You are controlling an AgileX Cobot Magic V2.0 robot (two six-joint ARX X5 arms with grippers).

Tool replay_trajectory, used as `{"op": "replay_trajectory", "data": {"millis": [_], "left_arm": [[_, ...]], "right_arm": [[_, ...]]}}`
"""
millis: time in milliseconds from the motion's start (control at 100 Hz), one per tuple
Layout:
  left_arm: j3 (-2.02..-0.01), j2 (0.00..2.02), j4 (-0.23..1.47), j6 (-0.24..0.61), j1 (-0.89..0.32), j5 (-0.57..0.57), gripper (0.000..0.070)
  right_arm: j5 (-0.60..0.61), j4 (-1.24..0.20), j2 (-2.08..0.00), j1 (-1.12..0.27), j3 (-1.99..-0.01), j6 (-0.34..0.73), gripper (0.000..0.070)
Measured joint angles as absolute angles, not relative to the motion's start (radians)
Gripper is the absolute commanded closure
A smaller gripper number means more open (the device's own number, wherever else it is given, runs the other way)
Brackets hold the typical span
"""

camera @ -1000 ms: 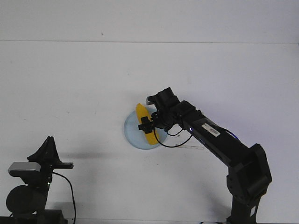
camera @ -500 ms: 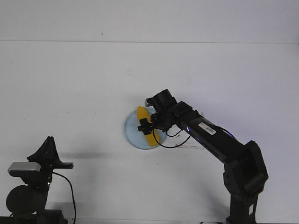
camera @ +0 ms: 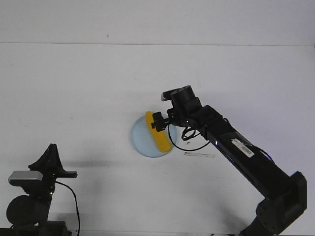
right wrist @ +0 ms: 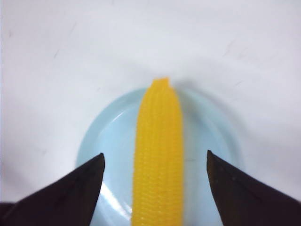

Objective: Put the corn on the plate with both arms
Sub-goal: 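Lower the corn onto the plate and open the right gripper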

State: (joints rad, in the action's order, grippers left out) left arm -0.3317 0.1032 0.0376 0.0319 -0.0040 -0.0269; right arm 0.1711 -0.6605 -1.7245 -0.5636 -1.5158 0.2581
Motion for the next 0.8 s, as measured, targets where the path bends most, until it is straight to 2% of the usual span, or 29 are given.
{"op": "replay_trajectory", "data": {"millis": [80, 210, 280, 410, 490, 660, 800], "left_arm": [[-0.332, 0.103, 0.038, 0.032, -0.004, -0.027, 0.0699], [-0.332, 0.103, 0.038, 0.032, -0.004, -0.027, 0.0699], [-0.332, 0.103, 0.038, 0.032, -0.004, -0.027, 0.0699], [-0.332, 0.103, 0.038, 0.032, -0.004, -0.027, 0.0699], [-0.332, 0.103, 0.038, 0.032, -0.004, -0.027, 0.0699], [-0.332, 0.103, 0.038, 0.032, -0.004, -0.027, 0.0699], [-0.332, 0.103, 0.038, 0.032, -0.004, -0.027, 0.0699]], "right_arm": [[0.083, -0.659, -1.677, -0.558, -1.501, 0.233, 0.0248], [-0.063, -0.63, -1.57, -0.531, -1.415, 0.191, 0.047], [-0.123, -0.587, -1.501, -0.506, -1.338, 0.178, 0.0546], [-0.151, -0.467, -1.356, -0.434, -1.156, 0.16, 0.0588], [-0.133, -0.387, -1.259, -0.371, -1.038, 0.143, 0.0693], [-0.001, -0.218, -1.051, -0.22, -0.809, 0.064, 0.0691], [-0.031, -0.109, -0.899, -0.118, -0.667, 0.039, 0.0692]]}}
